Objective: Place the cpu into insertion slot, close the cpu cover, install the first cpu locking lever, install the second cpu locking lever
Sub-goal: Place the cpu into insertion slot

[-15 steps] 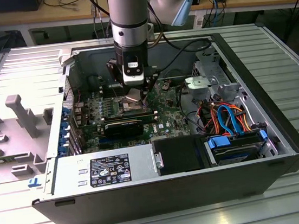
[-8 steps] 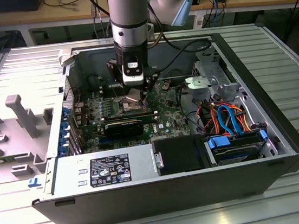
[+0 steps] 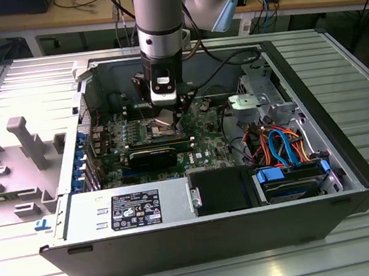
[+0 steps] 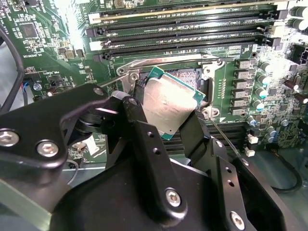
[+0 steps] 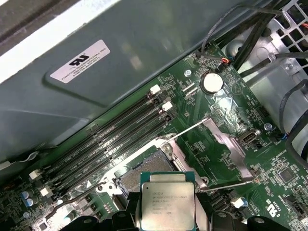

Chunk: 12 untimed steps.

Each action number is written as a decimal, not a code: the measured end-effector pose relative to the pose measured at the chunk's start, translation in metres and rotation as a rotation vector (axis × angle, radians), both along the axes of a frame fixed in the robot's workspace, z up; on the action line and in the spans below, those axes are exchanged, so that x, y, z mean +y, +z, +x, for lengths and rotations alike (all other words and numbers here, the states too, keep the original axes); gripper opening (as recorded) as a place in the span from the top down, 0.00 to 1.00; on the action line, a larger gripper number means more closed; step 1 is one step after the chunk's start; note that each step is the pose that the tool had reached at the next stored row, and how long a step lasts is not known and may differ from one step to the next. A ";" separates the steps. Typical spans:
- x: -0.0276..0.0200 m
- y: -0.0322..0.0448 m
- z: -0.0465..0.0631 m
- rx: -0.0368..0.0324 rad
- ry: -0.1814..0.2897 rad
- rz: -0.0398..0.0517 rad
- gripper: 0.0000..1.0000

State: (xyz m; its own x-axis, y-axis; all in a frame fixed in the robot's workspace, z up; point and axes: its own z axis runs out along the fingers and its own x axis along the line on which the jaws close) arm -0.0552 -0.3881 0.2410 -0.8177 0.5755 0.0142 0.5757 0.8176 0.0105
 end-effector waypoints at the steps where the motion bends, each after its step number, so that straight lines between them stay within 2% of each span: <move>1: 0.0000 -0.0001 0.000 0.0000 -0.002 -0.0001 0.46; 9: 0.0000 -0.0011 0.000 0.0000 -0.061 -0.0013 0.46; 12: 0.0000 -0.0017 0.000 0.0000 -0.099 -0.0014 0.46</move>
